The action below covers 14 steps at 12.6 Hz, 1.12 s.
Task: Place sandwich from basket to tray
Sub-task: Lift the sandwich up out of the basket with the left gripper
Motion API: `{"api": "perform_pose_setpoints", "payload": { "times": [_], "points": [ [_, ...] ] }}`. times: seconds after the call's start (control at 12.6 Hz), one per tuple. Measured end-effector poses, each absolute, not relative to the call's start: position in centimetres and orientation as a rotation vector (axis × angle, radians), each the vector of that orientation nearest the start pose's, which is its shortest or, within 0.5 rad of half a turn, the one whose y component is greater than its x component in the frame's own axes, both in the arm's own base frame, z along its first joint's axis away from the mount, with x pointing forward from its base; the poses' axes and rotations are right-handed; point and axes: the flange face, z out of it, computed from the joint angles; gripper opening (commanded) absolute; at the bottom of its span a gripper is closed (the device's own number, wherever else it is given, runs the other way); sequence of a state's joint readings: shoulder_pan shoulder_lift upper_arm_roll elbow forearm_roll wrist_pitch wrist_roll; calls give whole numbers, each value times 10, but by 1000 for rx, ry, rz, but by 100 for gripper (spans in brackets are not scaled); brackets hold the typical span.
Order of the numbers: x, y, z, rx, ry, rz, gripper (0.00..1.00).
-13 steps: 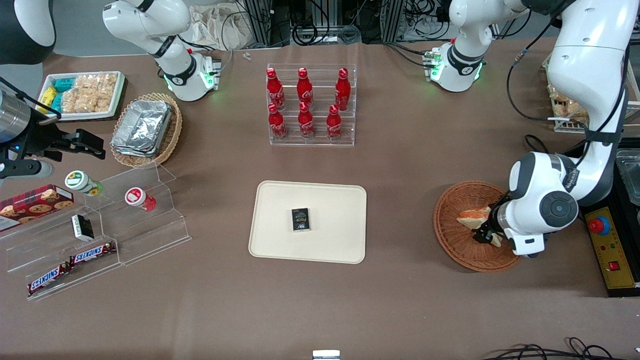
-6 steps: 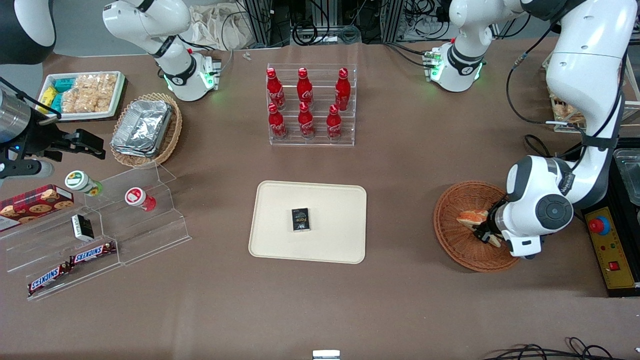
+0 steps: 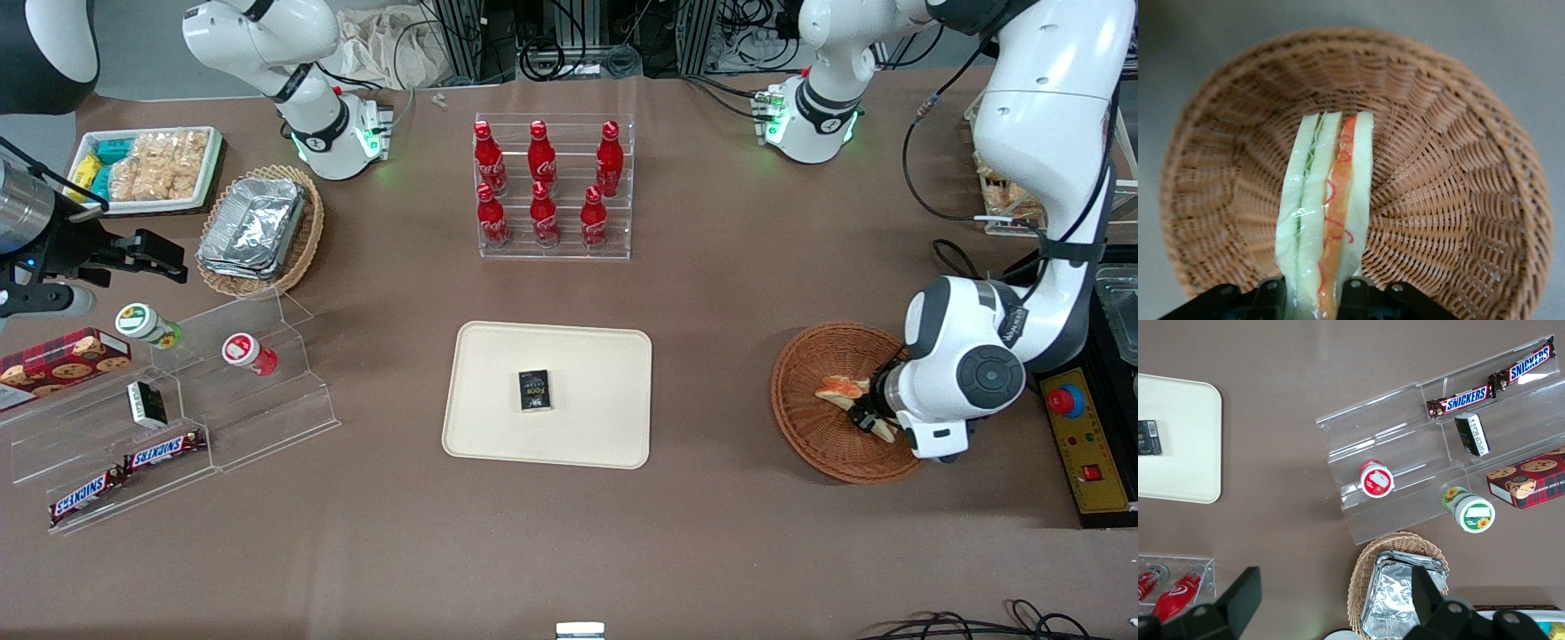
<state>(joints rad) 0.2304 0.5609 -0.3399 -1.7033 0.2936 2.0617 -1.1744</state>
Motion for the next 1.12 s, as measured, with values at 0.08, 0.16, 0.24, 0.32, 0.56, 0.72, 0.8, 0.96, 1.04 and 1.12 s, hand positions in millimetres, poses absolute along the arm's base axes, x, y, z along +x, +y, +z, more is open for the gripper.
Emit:
{"api": "perform_pose_setpoints", "payload": {
  "times": [0.08, 0.16, 0.24, 0.32, 0.56, 0.72, 0.8, 0.96, 1.04, 1.12],
  "points": [
    [656, -32, 291, -2664, -1326, 135, 0],
    [658, -30, 316, -2675, -1286, 120, 0],
    [659, -29, 344, -2695, -1237, 100, 0],
    [657, -29, 372, -2722, -1180, 95, 0],
    [656, -37, 458, -2903, -949, 163, 0],
    [659, -61, 491, -2995, -739, 149, 0],
    [659, -85, 493, -3023, -650, 142, 0],
    [657, -148, 482, -3064, -468, 156, 0],
    [656, -182, 473, -3089, -335, 167, 0],
    [656, -214, 463, -3116, -183, 167, 0]
  ]
}}
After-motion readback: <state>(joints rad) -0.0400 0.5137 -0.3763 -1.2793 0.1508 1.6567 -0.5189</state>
